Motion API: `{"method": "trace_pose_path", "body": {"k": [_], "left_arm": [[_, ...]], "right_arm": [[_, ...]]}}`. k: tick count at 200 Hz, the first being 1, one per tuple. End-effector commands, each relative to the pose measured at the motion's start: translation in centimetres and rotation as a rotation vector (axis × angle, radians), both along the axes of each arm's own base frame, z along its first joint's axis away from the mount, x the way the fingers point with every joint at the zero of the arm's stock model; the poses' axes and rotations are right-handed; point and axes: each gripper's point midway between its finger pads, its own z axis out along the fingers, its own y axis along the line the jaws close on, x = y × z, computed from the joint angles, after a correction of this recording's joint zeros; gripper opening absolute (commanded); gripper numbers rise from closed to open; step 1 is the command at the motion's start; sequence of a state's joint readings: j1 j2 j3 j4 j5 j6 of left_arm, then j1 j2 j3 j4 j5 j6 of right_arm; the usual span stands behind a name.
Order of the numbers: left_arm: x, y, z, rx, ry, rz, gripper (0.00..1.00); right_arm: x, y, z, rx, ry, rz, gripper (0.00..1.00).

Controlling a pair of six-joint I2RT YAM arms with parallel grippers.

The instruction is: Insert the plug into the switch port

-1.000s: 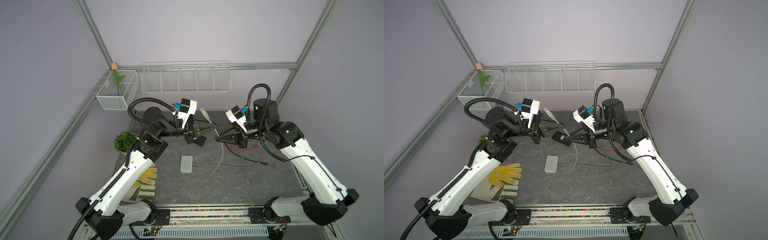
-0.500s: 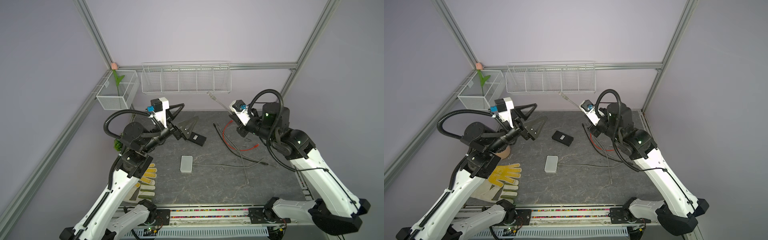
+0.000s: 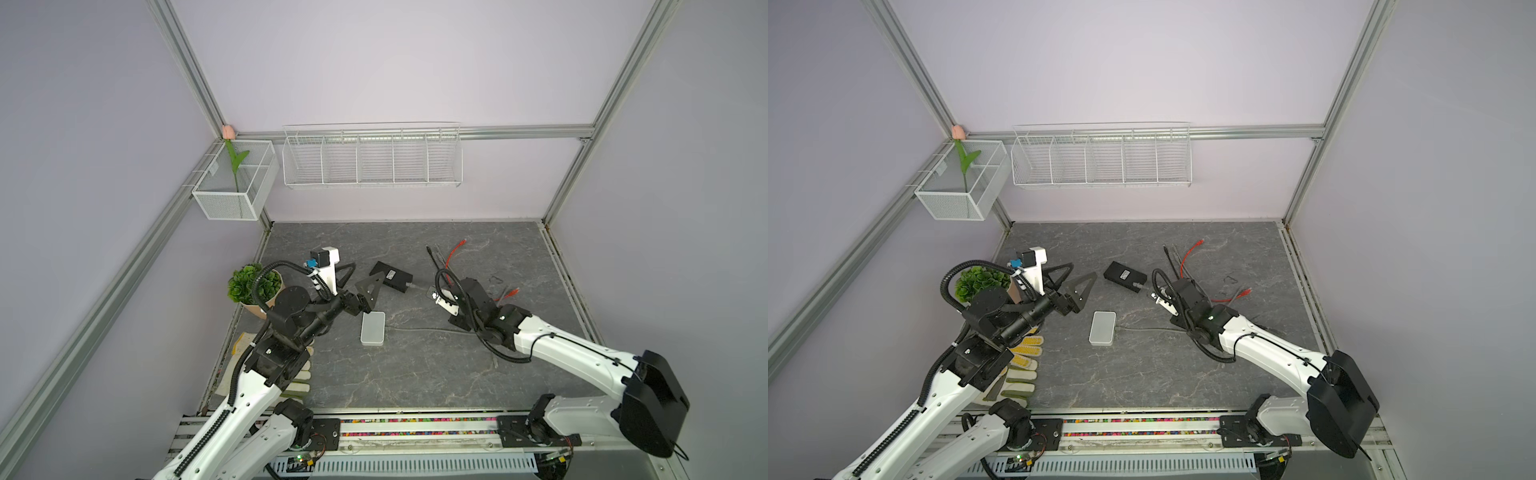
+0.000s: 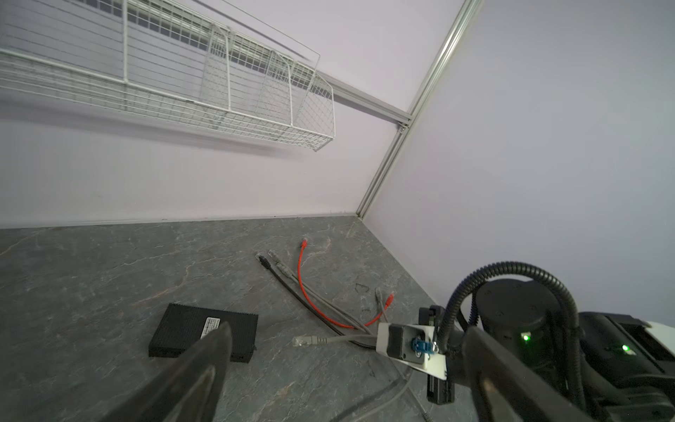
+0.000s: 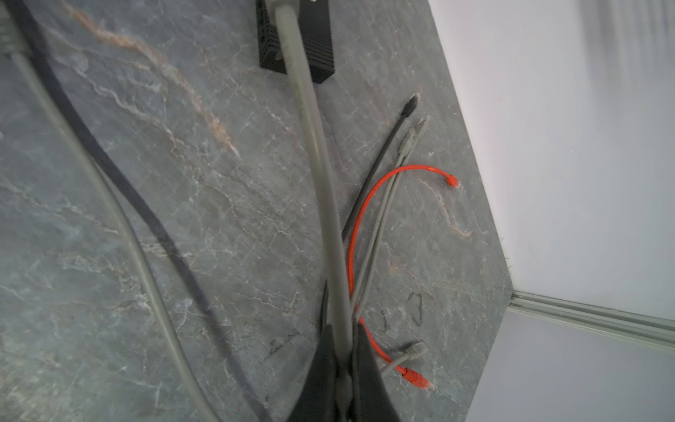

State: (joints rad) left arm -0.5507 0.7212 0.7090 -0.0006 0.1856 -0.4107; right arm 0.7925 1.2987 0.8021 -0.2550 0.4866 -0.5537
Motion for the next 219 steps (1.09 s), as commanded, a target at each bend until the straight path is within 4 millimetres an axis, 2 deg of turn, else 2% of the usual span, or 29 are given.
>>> {"method": "trace_pose_path", "body": {"k": [1,24,54,69,123,161,219], "left_arm": [[0.4,1.5,-2.4,-0.026,0.101,0.088,0.99],[1.0,1.4,-5.4,-0.028,0.225,0.106,0.99],[2.3,-1.4,-8.8,-0.048,0.381,0.022,1.00],[2.7,-2.1,-9.6,-0.047,0.421,0.007,1.00],[2.9,-3.0,-10.2,-0.062,0.447,-0.033,1.00],[3.6,-4.6,-10.7,-0.105,0.467,-0.090,0.80],[4.6,-6.1,-10.1,-0.145,0.457,-0.147,0.75]], "right_arm": [[0.5,1.5,2.7,0.128,-0.138,0.013,0.07],[-0.2,2.0,2.1,0.124,-0.170,0.030,0.07],[-0.6,3.1,2.2,0.094,-0.269,0.042,0.07],[-0.7,3.4,2.8,0.098,-0.316,0.037,0.07],[-0.9,4.1,4.3,0.155,-0.352,0.051,0.07],[-1.4,4.5,5.4,0.202,-0.344,0.075,0.07],[-2.2,5.0,6.5,0.266,-0.333,0.113,0.07]]}}
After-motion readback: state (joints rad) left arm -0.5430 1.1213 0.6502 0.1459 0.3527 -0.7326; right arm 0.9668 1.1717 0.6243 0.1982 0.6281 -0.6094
